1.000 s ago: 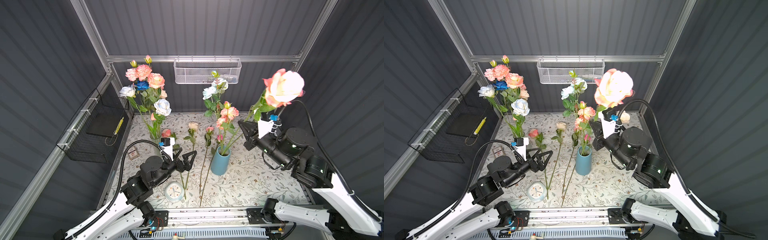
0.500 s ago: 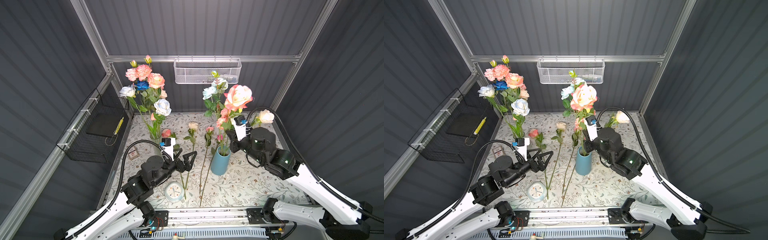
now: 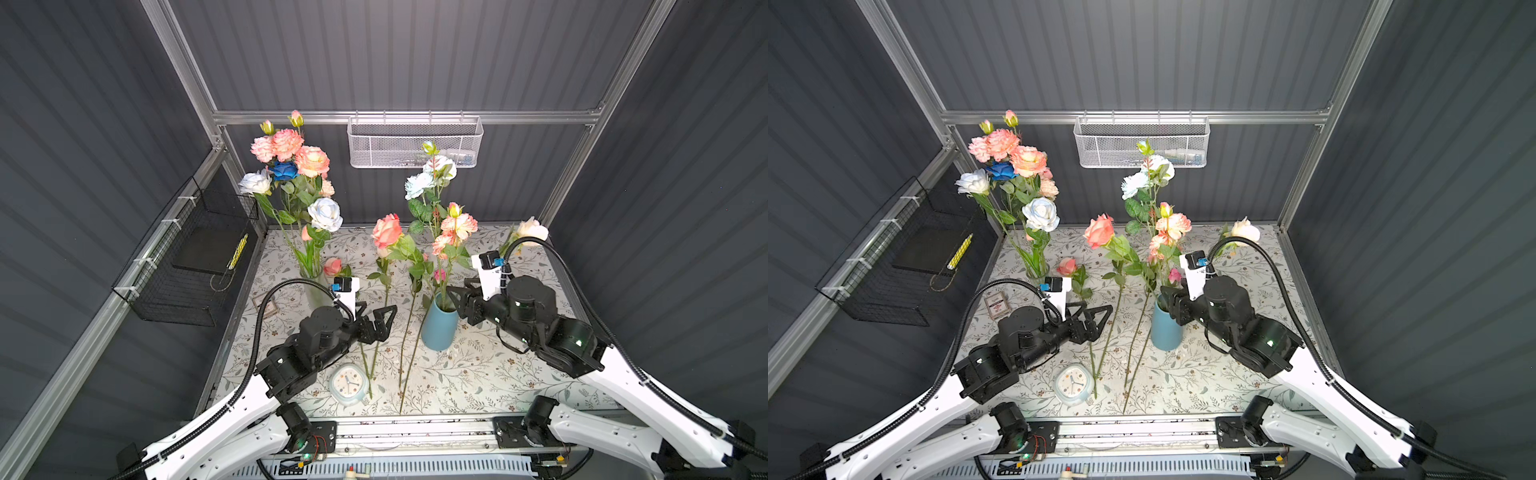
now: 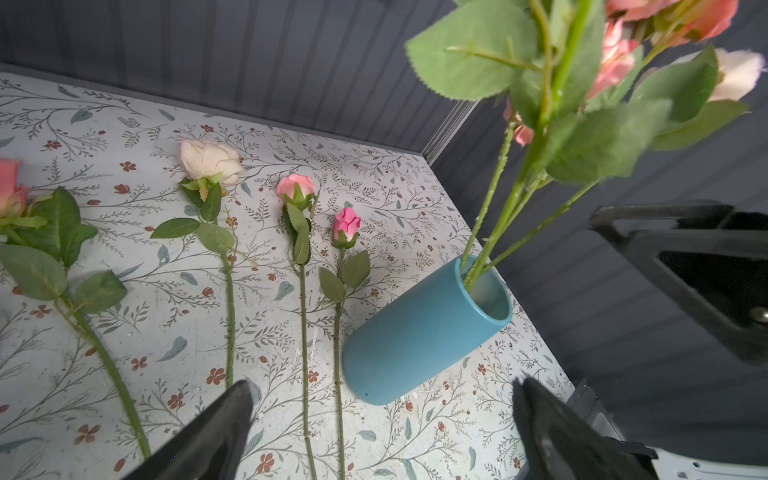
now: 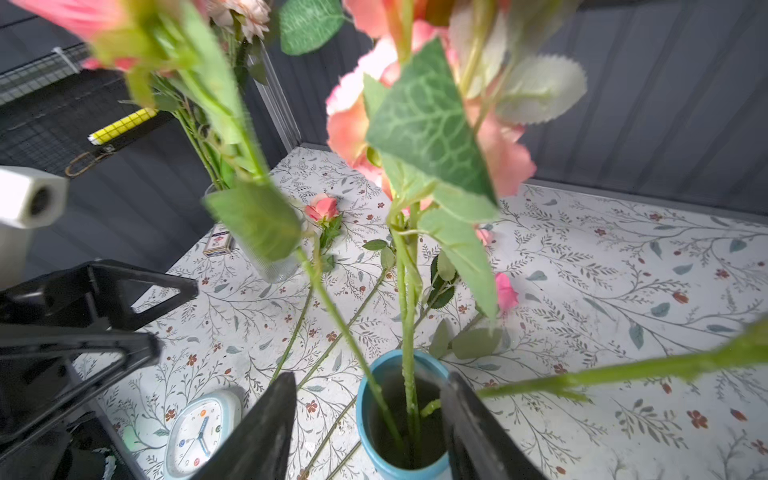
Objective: Arrange the flowers into the vase
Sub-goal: 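Lower the pink rose into the teal vase with the right gripper while the left withdraws, then open the right gripper and draw it back while the left lowers to the stems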
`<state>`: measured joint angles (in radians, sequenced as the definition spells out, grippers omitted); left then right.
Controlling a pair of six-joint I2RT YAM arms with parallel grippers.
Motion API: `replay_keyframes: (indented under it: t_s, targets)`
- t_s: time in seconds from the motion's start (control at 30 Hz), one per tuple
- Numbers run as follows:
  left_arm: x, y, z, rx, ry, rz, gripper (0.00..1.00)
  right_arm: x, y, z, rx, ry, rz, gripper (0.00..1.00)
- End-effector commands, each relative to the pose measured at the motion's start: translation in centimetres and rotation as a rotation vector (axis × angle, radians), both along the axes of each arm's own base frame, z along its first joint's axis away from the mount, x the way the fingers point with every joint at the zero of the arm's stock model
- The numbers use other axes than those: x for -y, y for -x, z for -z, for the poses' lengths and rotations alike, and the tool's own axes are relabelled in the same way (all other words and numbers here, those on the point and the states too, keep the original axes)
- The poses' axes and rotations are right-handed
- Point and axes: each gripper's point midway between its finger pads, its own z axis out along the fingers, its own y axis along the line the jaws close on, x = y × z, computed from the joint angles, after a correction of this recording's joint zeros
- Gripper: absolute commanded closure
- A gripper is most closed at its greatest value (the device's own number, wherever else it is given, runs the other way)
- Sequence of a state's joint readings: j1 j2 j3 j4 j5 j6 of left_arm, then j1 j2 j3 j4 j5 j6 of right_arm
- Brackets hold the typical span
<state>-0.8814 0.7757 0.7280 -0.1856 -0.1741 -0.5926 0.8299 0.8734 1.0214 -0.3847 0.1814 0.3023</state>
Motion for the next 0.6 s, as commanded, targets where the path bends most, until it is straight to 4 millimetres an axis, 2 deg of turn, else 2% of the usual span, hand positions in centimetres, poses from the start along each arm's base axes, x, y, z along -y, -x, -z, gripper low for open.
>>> replay_keyframes:
  t_s: [0.0, 0.1, 0.2, 0.43, 0.57]
  targets:
    - [-0.9, -0.5, -0.1, -0.019, -0.018, -0.062, 0.0, -0.2, 1.2, -0.4, -0.025, -0.084, -0.04, 0.39]
    - [-1.5, -1.1, 1.0, -0.05, -0.058, -0.118, 0.0, -0.2, 2.3, -0.8, -0.027, -0.127, -0.081, 0.38]
    - [-1.2, -1.7, 2.7, -0.094, -0.132, -0.13, 0.01, 0.1, 3.4, -1.4, -0.012, -0.169, -0.112, 0.38]
    - [-0.1, -4.2, 10.0, -0.256, -0.396, -0.163, 0.13, 1.5, 4.8, -2.5, 0.024, -0.217, -0.115, 0.39]
    - [0.2, -6.4, 14.5, -0.377, -0.411, -0.167, 0.27, 2.3, 5.4, -3.3, 0.043, -0.239, -0.113, 0.4]
